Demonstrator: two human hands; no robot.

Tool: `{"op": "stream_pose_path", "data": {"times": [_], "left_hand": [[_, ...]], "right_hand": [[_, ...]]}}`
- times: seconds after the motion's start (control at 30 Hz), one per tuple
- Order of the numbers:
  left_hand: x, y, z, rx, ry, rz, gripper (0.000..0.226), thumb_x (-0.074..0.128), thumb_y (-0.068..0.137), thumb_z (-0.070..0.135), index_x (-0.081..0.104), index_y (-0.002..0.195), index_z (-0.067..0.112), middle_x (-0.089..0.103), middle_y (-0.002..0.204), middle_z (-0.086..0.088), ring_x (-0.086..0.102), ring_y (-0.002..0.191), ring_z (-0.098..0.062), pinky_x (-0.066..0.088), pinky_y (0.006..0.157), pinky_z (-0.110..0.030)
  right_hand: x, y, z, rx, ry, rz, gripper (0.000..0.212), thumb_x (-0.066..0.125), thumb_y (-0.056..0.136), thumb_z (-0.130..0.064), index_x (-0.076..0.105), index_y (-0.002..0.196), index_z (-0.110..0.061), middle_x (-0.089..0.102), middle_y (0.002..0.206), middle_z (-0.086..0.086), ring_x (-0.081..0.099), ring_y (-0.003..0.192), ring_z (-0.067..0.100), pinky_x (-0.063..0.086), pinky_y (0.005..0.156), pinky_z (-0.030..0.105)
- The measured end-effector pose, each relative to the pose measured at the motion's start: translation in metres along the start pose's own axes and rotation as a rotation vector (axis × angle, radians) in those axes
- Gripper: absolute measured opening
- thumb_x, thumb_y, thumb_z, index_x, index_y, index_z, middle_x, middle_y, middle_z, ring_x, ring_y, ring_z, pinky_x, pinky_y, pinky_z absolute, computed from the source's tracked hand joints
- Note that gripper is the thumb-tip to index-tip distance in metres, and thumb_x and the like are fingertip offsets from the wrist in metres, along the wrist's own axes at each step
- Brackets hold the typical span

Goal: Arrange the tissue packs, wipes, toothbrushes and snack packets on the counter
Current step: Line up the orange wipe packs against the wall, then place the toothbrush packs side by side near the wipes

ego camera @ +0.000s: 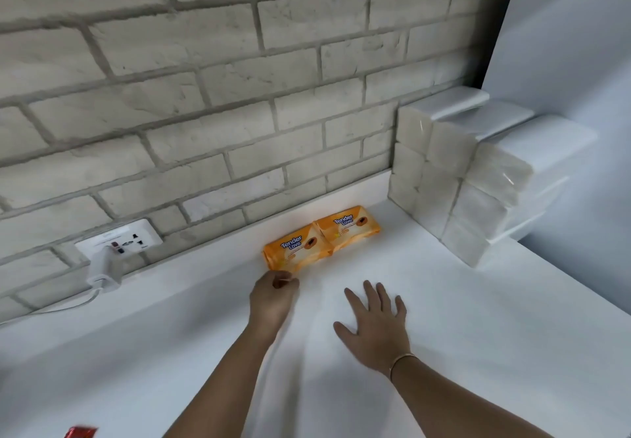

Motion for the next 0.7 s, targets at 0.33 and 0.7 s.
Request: {"op": "stream_pose_path", "data": {"times": [0.33,0.7], "left_hand": [[-0.044,-0.112,-0.027,0.048,-0.070,-0.092,0.009,0.071,0.093,0.018,0.076,0.093,0.026,0.075,0.088,0.005,0.071,0.078,-0.016,0.053,0.071,-0.026],[-0.104,-0.197,-0.073,0.081,0.011,0.055,0.015,0.070,0.093,0.010,0.076,0.088,0.024,0.074,0.075,0.009,0.064,0.064,-0.004,0.050,0.061,-0.016]], "right_hand": [[-0.031,-0.025,0.021,0.014,0.552,0.212,0.033,0.064,0.081,-0.045,0.075,0.106,-0.027,0.071,0.118,-0.011,0.062,0.118,0.014,0.035,0.105,0.025],[-0.001,-0.129,-0.009,0.290,1.065,-0.030,0.020,0.071,0.088,-0.013,0.073,0.103,-0.026,0.071,0.109,-0.013,0.065,0.107,0.009,0.050,0.101,0.032]]}}
Point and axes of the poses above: each hand's wrist, its own y-axis towards the middle knuckle, its own x-axis out of the palm, z = x × y, the point moved 9 cm from there along y, towards the middle knuckle
